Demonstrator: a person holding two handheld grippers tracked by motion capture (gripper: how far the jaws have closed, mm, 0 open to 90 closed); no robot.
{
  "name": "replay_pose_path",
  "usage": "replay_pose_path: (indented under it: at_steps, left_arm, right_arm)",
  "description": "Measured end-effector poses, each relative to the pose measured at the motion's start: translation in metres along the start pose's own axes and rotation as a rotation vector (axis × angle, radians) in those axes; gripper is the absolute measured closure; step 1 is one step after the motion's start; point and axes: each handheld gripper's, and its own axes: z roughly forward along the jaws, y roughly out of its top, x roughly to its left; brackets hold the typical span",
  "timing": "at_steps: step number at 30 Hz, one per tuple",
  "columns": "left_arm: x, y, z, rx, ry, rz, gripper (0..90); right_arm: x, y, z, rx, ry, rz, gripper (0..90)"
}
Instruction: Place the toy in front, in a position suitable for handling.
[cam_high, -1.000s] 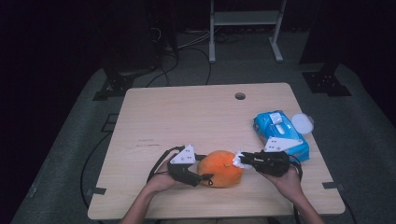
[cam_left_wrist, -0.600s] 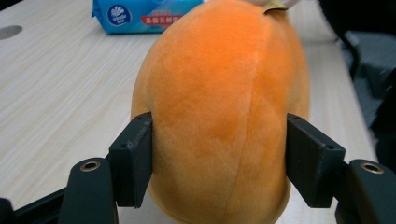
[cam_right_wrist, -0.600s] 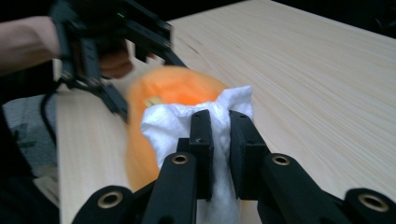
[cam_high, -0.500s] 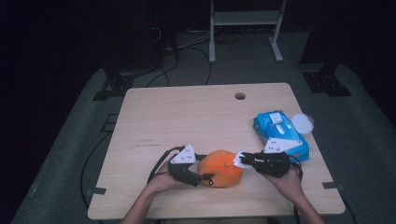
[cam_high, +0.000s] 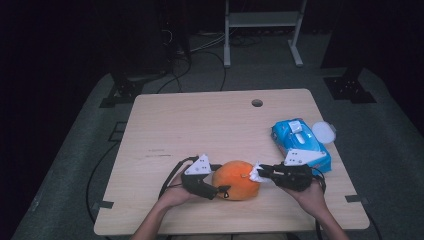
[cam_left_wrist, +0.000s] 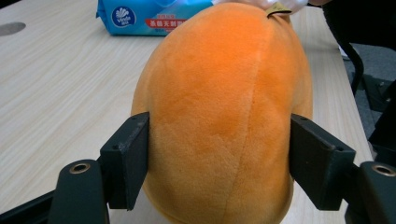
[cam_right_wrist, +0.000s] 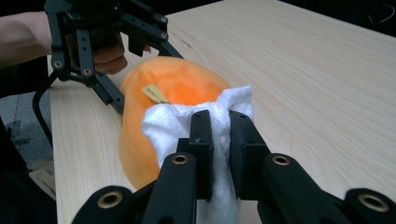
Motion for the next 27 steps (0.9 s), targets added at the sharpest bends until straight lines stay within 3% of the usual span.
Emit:
replay_pose_path:
  at_steps: [2,3,5,8,10,16,20,21,24,26,27]
  left_arm:
    - [-0.005,0.004,0.003,-0.001,0.005,0.023,28.7]
    - [-0.011,0.008,0.005,0.012,0.008,0.060,28.5]
    - [-0.013,0.009,0.006,0.019,0.012,0.071,28.1]
    - [-0.008,0.003,0.004,-0.009,-0.013,0.033,25.6]
    - [-0.006,0.002,0.003,-0.014,-0.013,0.014,25.9]
    - [-0.011,0.009,0.010,-0.013,0.015,0.031,28.1]
    - [-0.015,0.013,0.014,-0.009,0.018,0.048,28.0]
    - [-0.017,0.014,0.015,0.005,0.018,0.060,26.5]
    - [-0.013,0.012,0.011,-0.008,-0.014,0.030,19.9]
    - [-0.007,0.009,0.008,-0.021,-0.027,-0.013,18.4]
    - [-0.003,0.007,0.009,-0.036,-0.038,-0.059,20.9]
  right_arm:
    - [0.004,0.004,0.003,-0.023,0.028,0.008,79.6]
    - [0.011,0.010,0.009,-0.032,0.052,-0.010,79.5]
    - [0.012,0.011,0.011,-0.031,0.058,-0.019,79.5]
    - [0.009,0.009,0.011,-0.024,0.060,-0.013,79.6]
    - [0.004,0.005,0.007,-0.016,0.032,-0.006,79.6]
    - [-0.002,0.004,-0.002,-0.016,-0.008,0.004,79.6]
    - [0.005,0.011,0.003,-0.047,0.031,0.000,79.6]
    - [0.011,0.014,0.009,-0.033,0.034,-0.043,79.6]
    - [0.010,0.013,0.010,-0.030,0.046,-0.036,79.6]
    - [0.006,0.009,0.007,-0.025,0.028,-0.021,79.6]
    - [0.002,0.007,0.004,-0.025,0.015,-0.003,79.6]
